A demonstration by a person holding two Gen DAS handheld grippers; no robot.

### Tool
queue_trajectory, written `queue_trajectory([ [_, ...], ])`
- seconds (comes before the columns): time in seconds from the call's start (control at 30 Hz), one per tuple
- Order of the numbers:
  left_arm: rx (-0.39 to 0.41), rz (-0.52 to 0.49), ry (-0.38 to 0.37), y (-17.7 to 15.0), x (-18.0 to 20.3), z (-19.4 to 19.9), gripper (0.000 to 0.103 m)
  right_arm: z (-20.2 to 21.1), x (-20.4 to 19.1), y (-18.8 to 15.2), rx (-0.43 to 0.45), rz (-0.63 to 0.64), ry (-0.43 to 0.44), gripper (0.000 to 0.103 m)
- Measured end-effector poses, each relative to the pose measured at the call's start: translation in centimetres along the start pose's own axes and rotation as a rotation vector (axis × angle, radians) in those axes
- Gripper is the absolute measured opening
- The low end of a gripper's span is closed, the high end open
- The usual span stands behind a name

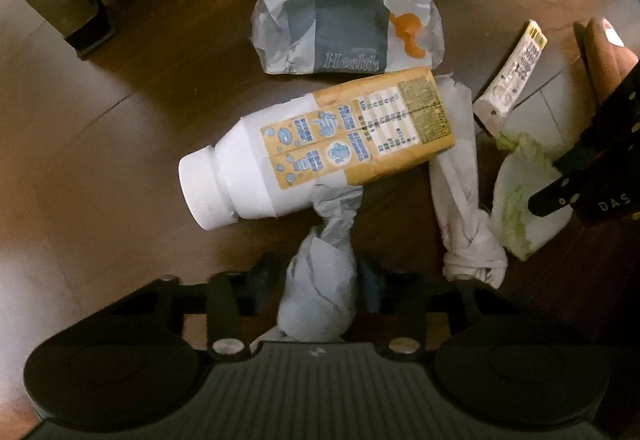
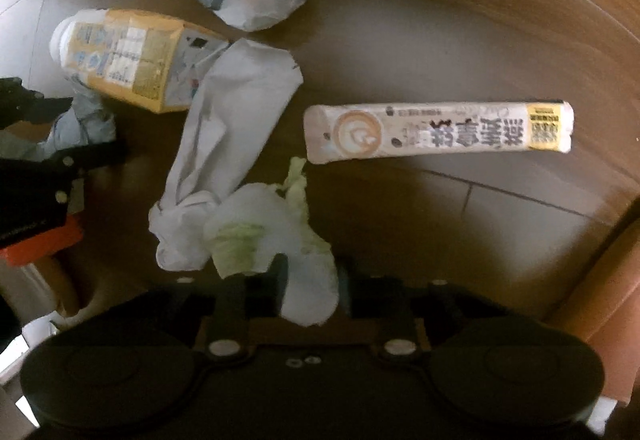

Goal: Collect trash
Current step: 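Close the left tool on the grey paper while the right tool grasps the cabbage leaf, then lift the grey paper with the left tool while the right tool carries the cabbage leaf to the wastebasket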

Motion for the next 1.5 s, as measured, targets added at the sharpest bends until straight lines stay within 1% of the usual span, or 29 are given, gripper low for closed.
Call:
queue_trajectory([
  [0.1,0.000,0.012,-0.012,-0.2,-0.1,0.1,0.031,0.6,-0.4,-0.4,0.018,0.031,-0.034,0.009],
  [0.17,0.003,0.021,-0.021,-0.5,-0.4,0.4,0.030,1.6,-0.6,-1.1,0.030,0.038,-0.058,0.007],
  [0.3,0.017,0.017,-0.034,-1.0,-0.5,2.3,0.030,4.1,-1.4,-2.7,0.059,0.047,-0.100,0.004],
  [0.5,0.045,0.000,-0.034,-2.1,-0.5,6.8,0.030,9.0,-2.3,-5.0,0.136,0.044,-0.142,0.004],
  [0.57,0.061,-0.001,-0.036,-2.4,-0.4,8.7,0.030,11.0,-3.1,-5.4,0.174,0.043,-0.147,0.004],
  [0.63,0.082,0.003,-0.042,-2.7,-0.6,11.0,0.030,13.3,-3.7,-6.2,0.218,0.040,-0.153,0.004],
  [0.7,0.108,0.000,-0.032,-2.8,-0.7,13.2,0.030,15.7,-4.3,-7.3,0.270,0.032,-0.146,0.004],
  [0.8,0.156,0.020,-0.027,-3.0,-0.7,17.4,0.030,19.4,-5.0,-8.9,0.357,0.039,-0.145,0.004],
  [0.9,0.200,0.041,-0.014,-3.3,-0.1,21.3,0.030,23.9,-5.7,-11.0,0.459,0.060,-0.138,0.004],
  [0.97,0.243,0.042,0.009,-3.5,0.5,24.3,0.030,26.3,-6.1,-12.3,0.518,0.073,-0.134,0.004],
  [1.03,0.286,0.059,0.013,-3.6,1.0,27.2,0.030,28.9,-6.6,-13.9,0.581,0.090,-0.139,0.004],
  [1.17,0.379,0.103,0.046,-4.3,2.5,33.0,0.030,34.3,-7.6,-17.2,0.721,0.101,-0.134,0.004],
  [1.23,0.431,0.122,0.077,-5.0,3.4,35.8,0.030,36.9,-8.1,-18.9,0.791,0.109,-0.131,0.004],
  [1.4,0.570,0.174,0.135,-6.4,5.0,42.2,0.030,42.2,-8.9,-22.9,0.939,0.130,-0.131,0.004],
  [1.5,0.650,0.181,0.168,-7.0,5.9,46.0,0.030,45.4,-9.4,-25.1,1.017,0.137,-0.133,0.004],
])
Point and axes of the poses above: each gripper's, at about its wrist camera, not at the fingertips, and z roughly against the way its jaws point, x to its right, y to its top, the point moved 2 cm from there along -z, roughly the way its jaws point, and after that the axes turned 5 degrees about -x, right-handed, at the moved point
